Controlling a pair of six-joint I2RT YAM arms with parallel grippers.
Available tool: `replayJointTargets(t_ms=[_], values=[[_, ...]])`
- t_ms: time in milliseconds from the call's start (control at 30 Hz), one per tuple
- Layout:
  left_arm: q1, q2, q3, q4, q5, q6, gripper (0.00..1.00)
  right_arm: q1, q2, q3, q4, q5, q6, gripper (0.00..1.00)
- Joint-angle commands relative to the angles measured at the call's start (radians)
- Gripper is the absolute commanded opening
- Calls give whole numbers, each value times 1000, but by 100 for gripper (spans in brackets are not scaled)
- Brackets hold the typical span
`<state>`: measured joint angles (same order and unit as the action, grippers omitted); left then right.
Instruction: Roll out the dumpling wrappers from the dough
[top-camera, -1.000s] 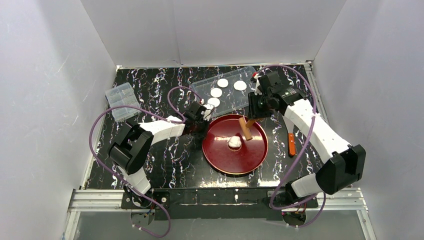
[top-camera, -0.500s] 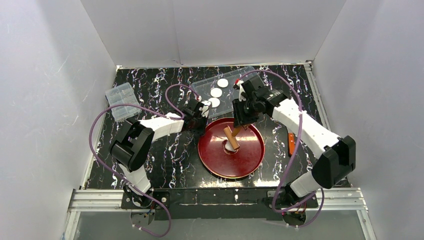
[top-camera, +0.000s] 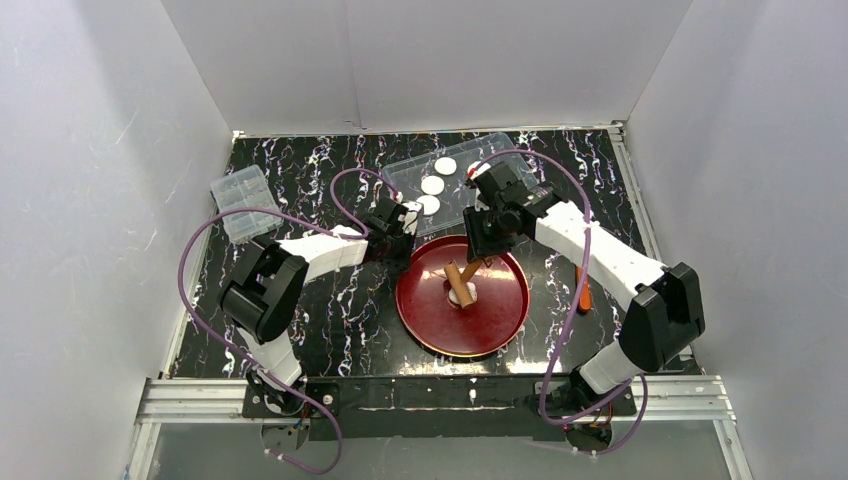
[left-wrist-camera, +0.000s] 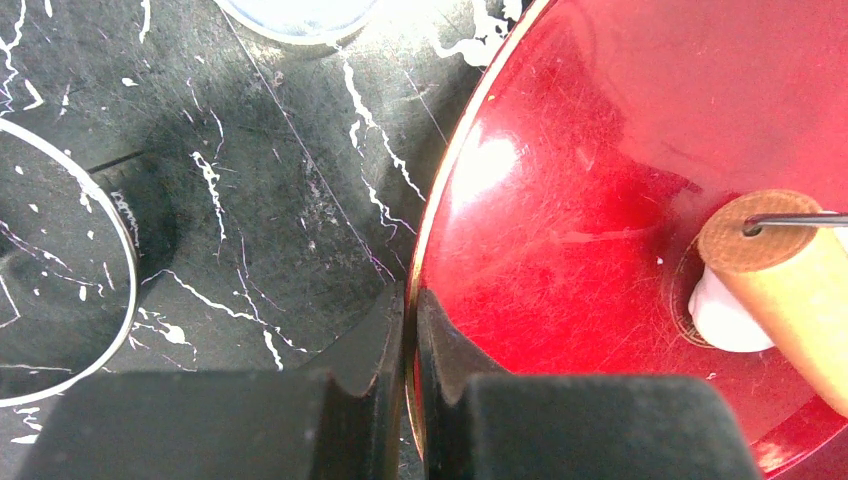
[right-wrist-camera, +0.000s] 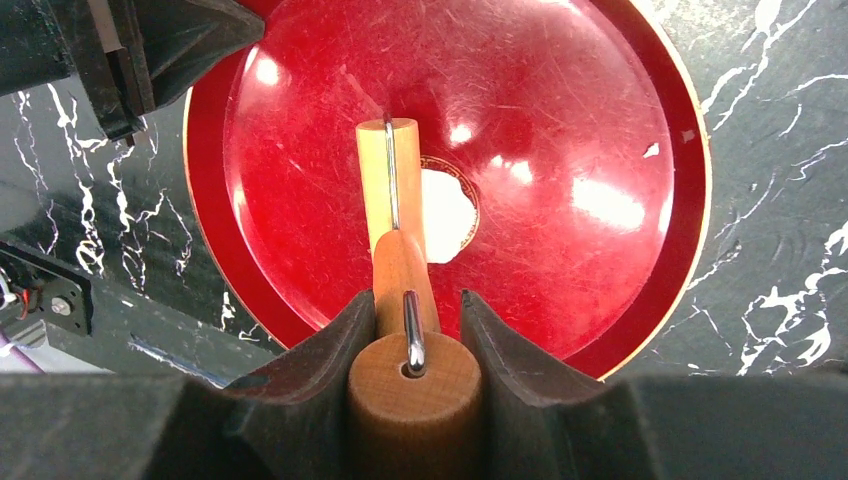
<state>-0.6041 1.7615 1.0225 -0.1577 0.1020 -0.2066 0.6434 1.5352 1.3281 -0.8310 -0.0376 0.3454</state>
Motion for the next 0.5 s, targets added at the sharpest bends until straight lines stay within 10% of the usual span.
replayJointTargets(t_ms=[0, 467], values=[[1, -20, -27, -83, -30, 10, 0, 28, 43, -59, -30, 123, -9, 1], [2, -26, -32, -80, -33, 12, 0, -5, 44, -114, 45, 133, -54, 1]])
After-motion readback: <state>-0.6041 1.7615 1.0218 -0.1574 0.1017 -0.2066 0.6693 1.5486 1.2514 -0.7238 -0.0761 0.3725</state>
